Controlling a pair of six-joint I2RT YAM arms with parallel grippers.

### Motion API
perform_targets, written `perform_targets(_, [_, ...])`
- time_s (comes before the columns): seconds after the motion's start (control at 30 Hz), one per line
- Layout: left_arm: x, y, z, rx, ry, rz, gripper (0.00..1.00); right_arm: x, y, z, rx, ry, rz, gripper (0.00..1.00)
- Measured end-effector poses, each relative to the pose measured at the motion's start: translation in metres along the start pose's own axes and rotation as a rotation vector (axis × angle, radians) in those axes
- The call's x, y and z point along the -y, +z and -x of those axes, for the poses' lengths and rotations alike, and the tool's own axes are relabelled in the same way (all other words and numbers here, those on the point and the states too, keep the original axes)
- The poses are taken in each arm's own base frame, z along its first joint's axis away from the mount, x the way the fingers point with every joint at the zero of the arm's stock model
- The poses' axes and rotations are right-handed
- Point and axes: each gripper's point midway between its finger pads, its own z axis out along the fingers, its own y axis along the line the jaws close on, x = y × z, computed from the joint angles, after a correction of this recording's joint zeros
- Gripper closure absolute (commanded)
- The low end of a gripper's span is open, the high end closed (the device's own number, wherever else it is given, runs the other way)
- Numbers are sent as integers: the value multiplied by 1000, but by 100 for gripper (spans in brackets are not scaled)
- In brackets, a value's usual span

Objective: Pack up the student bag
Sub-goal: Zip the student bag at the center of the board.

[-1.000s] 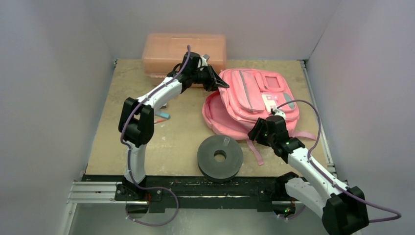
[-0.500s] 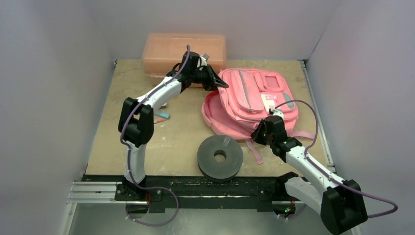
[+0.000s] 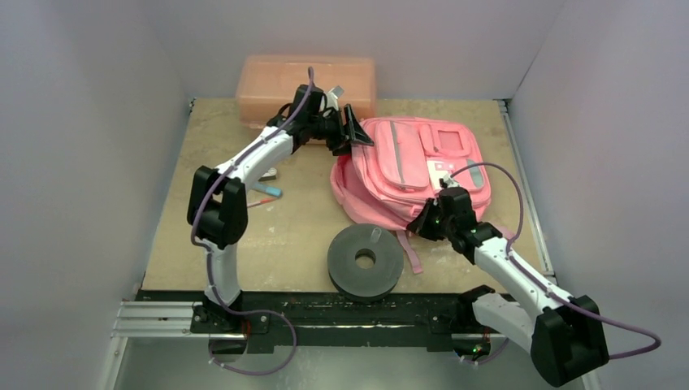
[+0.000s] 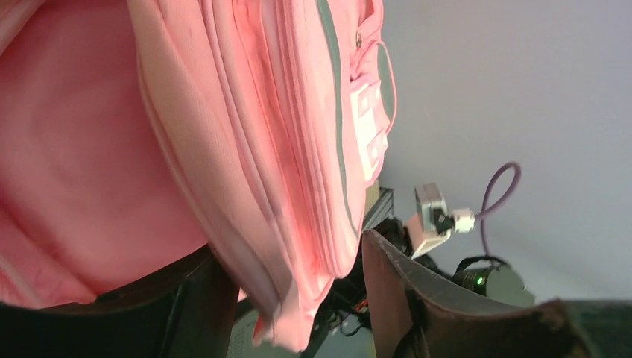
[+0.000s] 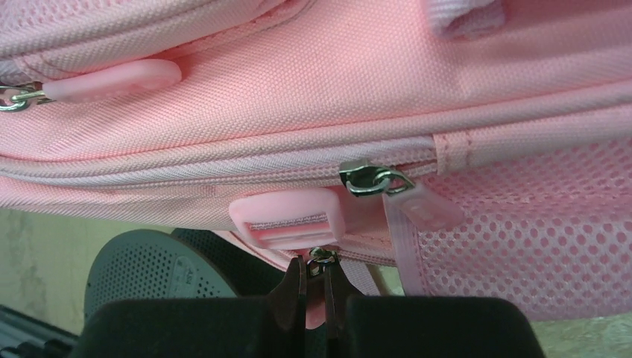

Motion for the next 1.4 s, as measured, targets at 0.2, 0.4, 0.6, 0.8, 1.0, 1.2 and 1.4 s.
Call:
perform_targets(0.2, [5, -54, -35, 29, 176, 29, 34, -18, -3, -5, -64, 27, 70, 100])
perform_targets(0.4, [8, -99, -91, 112, 343, 30, 49, -27, -3, -5, -92, 63, 91, 100])
perform_targets(0.6, [26, -55, -170, 82, 567, -12, 49, -39, -2, -3, -138, 144, 98, 100])
perform_targets(0.8, [23, -3, -204, 90, 675, 22, 60, -50, -6, 1, -163, 231, 105, 100])
perform_targets(1.0, [15, 22, -209, 151, 714, 72, 68, -59, -9, 2, -181, 316, 120, 100])
perform_targets(1.2, [13, 27, -214, 217, 722, 89, 62, -63, -9, 6, -180, 380, 126, 100])
perform_targets(1.4, [-12, 28, -234, 231, 730, 140, 53, -71, -11, 3, -214, 405, 159, 100])
